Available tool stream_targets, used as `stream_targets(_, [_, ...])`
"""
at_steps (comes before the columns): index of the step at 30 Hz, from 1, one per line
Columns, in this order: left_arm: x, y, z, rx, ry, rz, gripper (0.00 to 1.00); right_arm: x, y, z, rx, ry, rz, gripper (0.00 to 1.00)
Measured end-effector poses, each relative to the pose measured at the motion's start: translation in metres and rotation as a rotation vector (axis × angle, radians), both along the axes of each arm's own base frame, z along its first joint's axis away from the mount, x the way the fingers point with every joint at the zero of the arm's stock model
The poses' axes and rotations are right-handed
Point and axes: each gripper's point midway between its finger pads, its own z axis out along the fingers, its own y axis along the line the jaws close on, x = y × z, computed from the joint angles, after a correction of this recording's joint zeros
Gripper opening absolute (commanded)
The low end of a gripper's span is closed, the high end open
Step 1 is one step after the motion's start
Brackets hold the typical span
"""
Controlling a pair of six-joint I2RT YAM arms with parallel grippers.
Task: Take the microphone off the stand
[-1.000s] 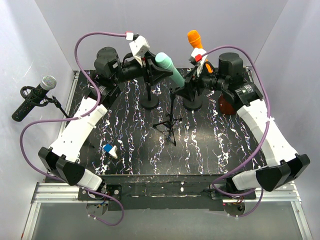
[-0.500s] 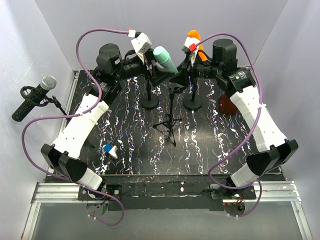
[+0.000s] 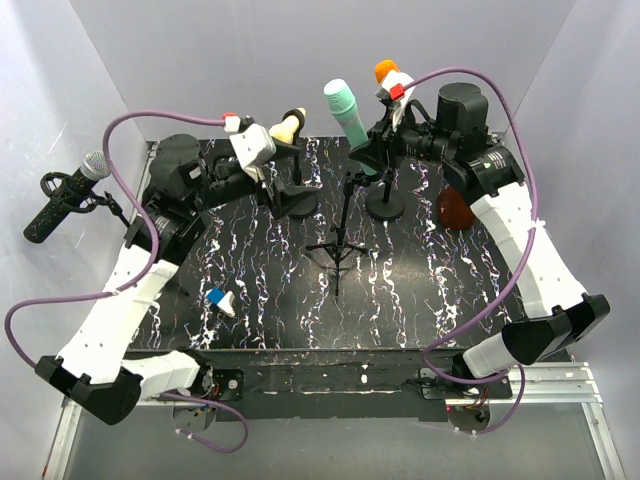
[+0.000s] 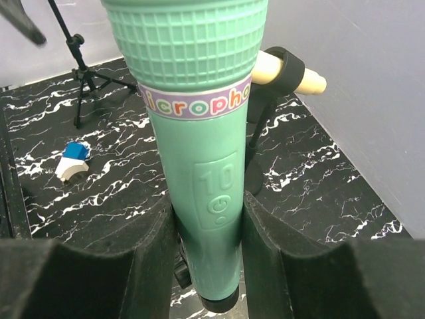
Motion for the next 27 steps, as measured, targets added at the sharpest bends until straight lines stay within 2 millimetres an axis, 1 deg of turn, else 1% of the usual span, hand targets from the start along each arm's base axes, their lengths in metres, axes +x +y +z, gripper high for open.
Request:
stream_targets(2, [-0.004,-0.004,-0.009,0.000,-0.001,-0.030,0.75,0.000,-0.001,0.001,0.001,-0.001,-0.008,0.01])
stream_targets(5, [0.008,-0.021,-0.030,0.004,0.009,-0.073,0.72,0.000,-0.002,-0.001,-0.005,0.001,-0.010,0.01])
stream_targets(7, [0.025,-0.037,-0.050,0.017,0.036,-0.097,0.69,-0.001,-0.003,-0.002,-0.014,-0.001,-0.007,0.01])
stream_targets(10, [0.045,-0.061,-0.087,0.044,0.088,-0.131,0.65,-0.003,-0.005,-0.003,-0.023,-0.004,-0.005,0.01])
stream_targets(13, [0.054,-0.075,-0.117,0.063,0.121,-0.147,0.63,-0.007,-0.007,-0.003,-0.028,-0.012,-0.005,0.01])
stream_targets(15, [0.055,-0.081,-0.128,0.064,0.121,-0.150,0.63,-0.009,-0.009,-0.003,-0.029,-0.014,-0.005,0.01])
stream_targets(18, [0.053,-0.088,-0.128,0.053,0.098,-0.161,0.63,-0.010,-0.010,-0.002,-0.029,-0.017,-0.010,0.01])
stream_targets(20, [0.050,-0.094,-0.117,0.027,0.050,-0.174,0.61,-0.008,-0.011,-0.003,-0.031,-0.016,-0.017,0.01])
stream_targets(23, [0.047,-0.103,-0.109,0.005,0.011,-0.188,0.52,-0.008,-0.012,-0.003,-0.032,-0.014,-0.020,0.01])
stream_targets(26, [0.045,-0.113,-0.111,0.002,-0.011,-0.208,0.44,-0.008,-0.012,-0.004,-0.034,-0.010,-0.019,0.01])
stream_targets(27, [0.046,-0.116,-0.112,0.000,-0.026,-0.206,0.39,-0.008,-0.012,-0.004,-0.036,-0.010,-0.020,0.01])
